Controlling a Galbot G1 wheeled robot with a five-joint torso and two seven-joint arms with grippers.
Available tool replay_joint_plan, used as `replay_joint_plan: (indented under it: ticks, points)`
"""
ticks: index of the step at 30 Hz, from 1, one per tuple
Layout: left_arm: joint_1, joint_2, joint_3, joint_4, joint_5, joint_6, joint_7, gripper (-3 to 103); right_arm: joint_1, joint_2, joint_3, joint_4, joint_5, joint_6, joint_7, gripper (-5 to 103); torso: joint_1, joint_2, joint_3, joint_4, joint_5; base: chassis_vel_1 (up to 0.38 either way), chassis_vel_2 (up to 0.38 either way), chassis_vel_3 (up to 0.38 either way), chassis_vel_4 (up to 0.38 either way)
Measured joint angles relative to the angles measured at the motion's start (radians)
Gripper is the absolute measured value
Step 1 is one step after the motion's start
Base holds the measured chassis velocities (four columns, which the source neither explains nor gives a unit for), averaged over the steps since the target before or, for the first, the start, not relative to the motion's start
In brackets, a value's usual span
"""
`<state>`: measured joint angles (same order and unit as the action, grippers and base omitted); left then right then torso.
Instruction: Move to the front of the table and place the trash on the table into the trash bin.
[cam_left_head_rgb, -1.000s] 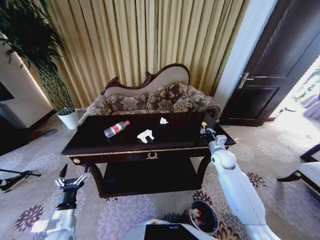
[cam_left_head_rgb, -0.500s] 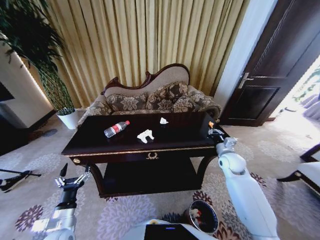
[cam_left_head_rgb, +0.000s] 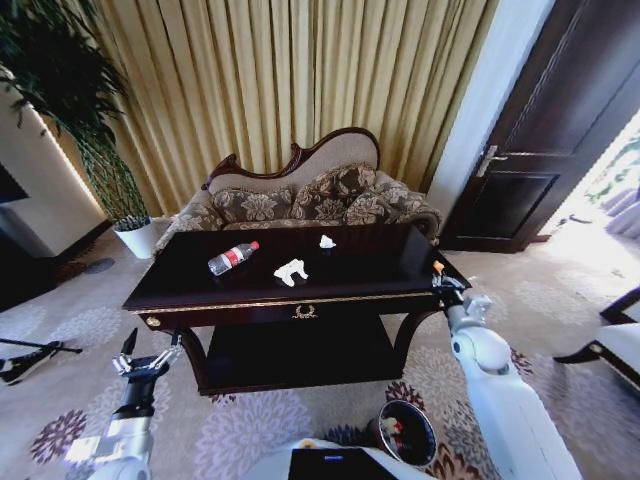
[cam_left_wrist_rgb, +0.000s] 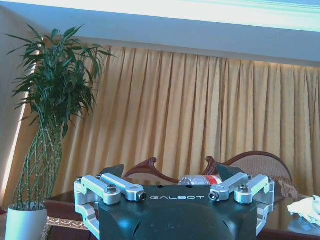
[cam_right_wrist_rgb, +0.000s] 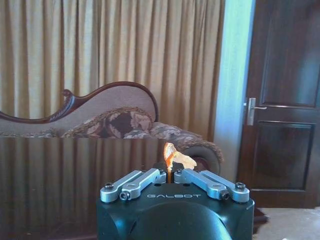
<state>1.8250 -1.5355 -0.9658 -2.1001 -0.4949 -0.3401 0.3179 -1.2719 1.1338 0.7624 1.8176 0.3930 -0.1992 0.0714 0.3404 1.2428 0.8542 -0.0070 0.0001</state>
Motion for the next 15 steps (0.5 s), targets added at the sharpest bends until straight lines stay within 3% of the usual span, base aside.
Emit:
replay_joint_plan:
  ticks: [15]
  points:
    - [-0.005, 0.014, 0.0, 0.013, -0.015, 0.0, 0.0, 100, -0.162, 0.041, 0.089, 0.111, 0.071, 0.032, 0.003, 3, 0.0, 0.0, 0.0, 0.0, -0.0002, 0.0, 0.0, 0.0, 0.0]
